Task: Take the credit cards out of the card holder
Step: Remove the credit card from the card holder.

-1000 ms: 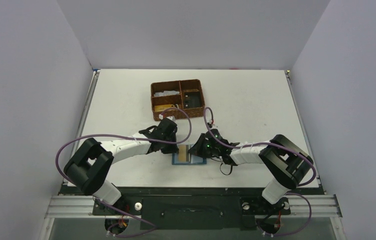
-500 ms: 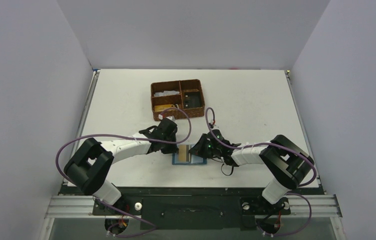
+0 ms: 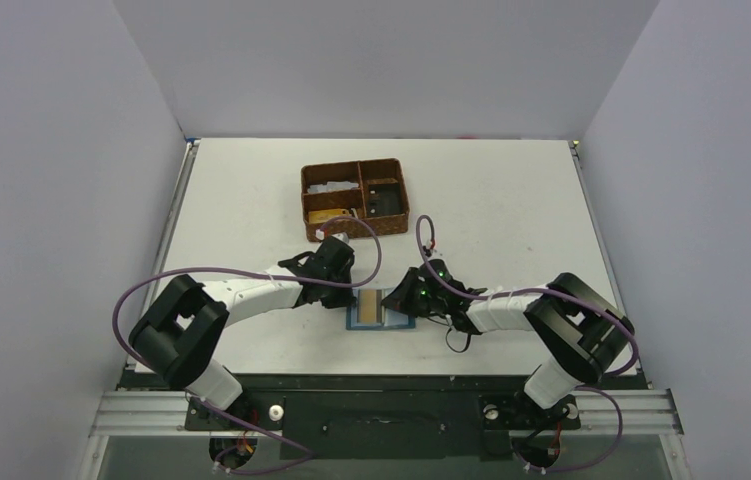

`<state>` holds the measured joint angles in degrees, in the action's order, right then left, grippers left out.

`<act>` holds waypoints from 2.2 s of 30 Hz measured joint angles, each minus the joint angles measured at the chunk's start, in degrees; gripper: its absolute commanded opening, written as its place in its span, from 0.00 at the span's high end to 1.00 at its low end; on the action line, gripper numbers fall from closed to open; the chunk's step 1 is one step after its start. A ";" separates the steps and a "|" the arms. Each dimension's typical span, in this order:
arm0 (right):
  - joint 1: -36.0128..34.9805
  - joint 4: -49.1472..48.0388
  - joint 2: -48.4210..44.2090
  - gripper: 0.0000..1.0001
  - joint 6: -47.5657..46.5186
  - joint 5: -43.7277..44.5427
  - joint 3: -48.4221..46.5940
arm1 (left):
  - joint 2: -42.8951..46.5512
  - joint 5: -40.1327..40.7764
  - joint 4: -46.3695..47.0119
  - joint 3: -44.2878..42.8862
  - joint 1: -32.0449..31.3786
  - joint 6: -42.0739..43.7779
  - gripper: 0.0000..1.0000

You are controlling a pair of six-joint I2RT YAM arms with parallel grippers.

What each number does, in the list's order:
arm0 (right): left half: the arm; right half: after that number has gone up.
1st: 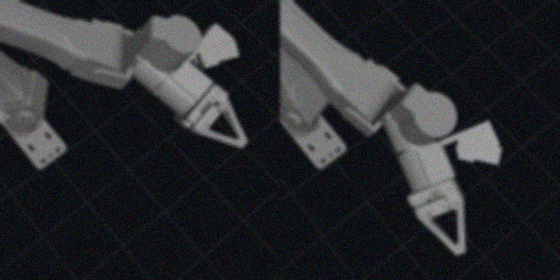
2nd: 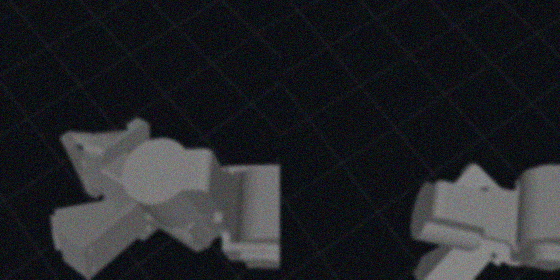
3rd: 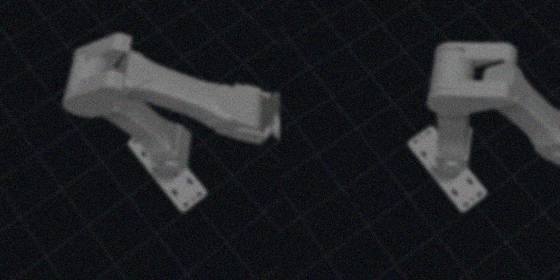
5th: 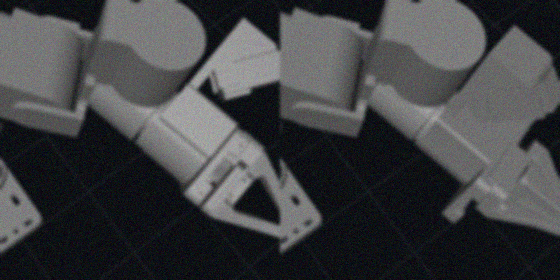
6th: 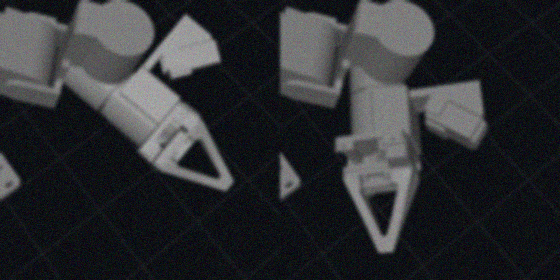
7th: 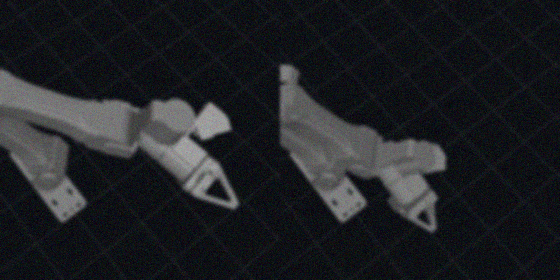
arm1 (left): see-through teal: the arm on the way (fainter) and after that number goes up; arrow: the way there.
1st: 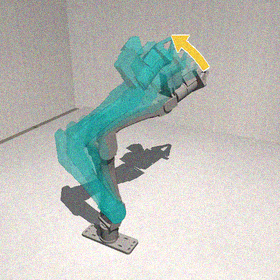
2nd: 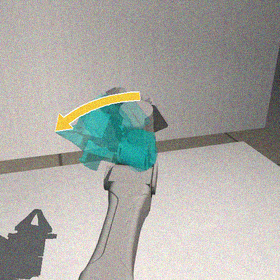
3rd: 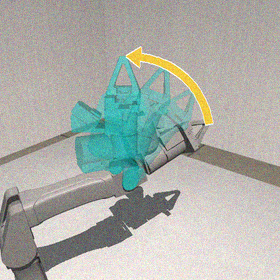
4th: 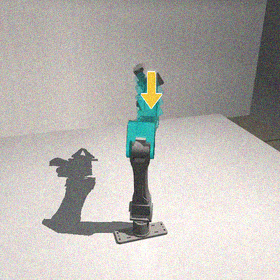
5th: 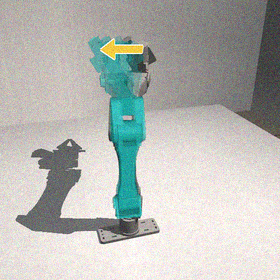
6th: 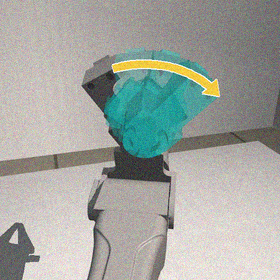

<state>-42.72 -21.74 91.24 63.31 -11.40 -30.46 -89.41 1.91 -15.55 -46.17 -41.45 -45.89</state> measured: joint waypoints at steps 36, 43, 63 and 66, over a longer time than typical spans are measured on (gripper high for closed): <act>-0.11 -2.27 -1.33 0.82 -0.09 -0.96 2.34 | 0.00 0.00 0.02 0.02 0.02 -0.04 1.00; -2.01 -3.28 0.63 0.82 0.50 -0.96 1.86 | 0.00 -0.02 0.00 0.02 0.02 -0.04 1.00; -1.49 -4.48 0.63 0.97 0.87 -0.96 2.60 | 0.00 0.68 -0.11 0.02 0.20 -0.02 1.00; -1.46 -4.81 0.50 0.94 0.85 -0.98 2.89 | -0.02 0.70 -0.11 0.15 0.28 -0.02 1.00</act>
<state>-44.18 -26.55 91.74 64.16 -12.38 -27.57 -89.43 2.61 -15.66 -46.02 -41.17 -45.91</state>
